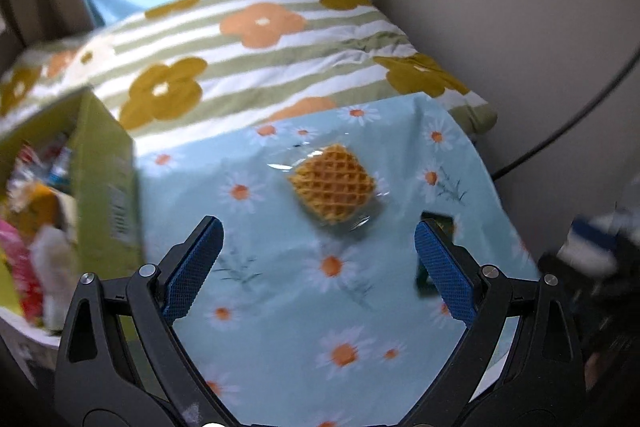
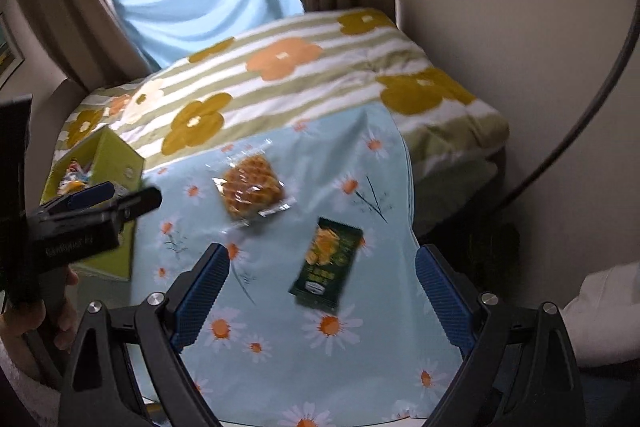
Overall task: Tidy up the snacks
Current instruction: 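Move both open tools from the box to the waffle cake and green packet, then grasp the wrapped waffle cake with the left tool while the right tool grasps the green packet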
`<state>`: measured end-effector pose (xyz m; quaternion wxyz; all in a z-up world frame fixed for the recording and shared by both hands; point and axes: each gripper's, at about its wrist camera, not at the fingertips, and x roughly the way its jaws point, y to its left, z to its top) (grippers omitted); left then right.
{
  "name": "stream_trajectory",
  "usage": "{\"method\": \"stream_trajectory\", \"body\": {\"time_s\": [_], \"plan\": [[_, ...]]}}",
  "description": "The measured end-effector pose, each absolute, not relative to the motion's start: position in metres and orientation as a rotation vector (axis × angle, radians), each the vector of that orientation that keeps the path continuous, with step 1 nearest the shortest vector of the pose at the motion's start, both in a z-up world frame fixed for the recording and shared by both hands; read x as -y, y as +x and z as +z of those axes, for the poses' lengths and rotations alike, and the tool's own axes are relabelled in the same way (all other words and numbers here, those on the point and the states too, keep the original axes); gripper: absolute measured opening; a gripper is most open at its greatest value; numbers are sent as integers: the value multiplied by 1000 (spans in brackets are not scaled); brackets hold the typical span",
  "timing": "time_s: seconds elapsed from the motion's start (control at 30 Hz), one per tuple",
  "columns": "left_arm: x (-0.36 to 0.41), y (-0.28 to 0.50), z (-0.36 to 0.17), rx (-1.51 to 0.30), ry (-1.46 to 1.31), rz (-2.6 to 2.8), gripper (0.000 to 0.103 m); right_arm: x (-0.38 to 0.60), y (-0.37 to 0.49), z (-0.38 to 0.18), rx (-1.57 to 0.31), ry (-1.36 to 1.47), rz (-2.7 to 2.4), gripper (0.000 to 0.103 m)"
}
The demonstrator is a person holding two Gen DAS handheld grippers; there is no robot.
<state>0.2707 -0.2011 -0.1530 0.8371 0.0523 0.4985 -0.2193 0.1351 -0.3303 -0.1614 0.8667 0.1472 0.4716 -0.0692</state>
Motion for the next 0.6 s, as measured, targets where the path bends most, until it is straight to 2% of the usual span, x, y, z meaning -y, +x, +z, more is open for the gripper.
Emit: {"method": "stream_trajectory", "body": {"time_s": [0.43,0.6], "plan": [[266,339,-238,-1243,115,-422,96,337,169,-233,-1103,379,-196,93],[281,359,-264,-1263,167,-399,96,330,182,-258,-1152,403,-212,93]]}}
